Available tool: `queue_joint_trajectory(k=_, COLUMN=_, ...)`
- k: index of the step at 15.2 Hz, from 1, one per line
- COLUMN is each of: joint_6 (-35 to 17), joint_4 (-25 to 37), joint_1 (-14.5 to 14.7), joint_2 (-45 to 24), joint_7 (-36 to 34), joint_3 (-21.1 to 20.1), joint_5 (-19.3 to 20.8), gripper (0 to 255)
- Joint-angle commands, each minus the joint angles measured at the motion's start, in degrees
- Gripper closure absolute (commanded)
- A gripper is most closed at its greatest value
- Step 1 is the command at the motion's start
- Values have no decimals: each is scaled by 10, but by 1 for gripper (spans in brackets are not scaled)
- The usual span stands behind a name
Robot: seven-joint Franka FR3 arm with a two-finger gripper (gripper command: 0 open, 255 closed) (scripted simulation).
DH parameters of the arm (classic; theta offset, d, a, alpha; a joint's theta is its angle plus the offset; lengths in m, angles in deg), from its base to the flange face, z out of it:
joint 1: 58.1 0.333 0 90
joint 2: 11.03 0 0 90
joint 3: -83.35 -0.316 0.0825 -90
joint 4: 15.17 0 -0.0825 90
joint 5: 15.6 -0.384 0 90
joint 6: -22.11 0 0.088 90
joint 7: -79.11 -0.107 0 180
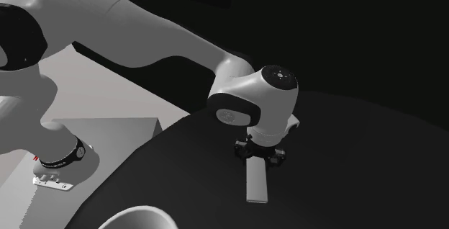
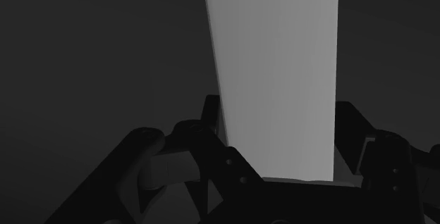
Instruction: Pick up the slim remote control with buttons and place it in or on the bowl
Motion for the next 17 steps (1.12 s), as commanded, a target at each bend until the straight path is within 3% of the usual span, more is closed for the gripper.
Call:
queue_joint_trajectory(k=1, joint_6=0, joint_4=0, joint_1=0, joint_2=0, joint_7=0, joint_3=0, joint_5=0, gripper=255)
queue_joint_trajectory(k=17, joint_6=83, joint_4=45, joint_1=2, joint_2=38, joint_7=-7, joint_3=5, joint_5=10, gripper=255)
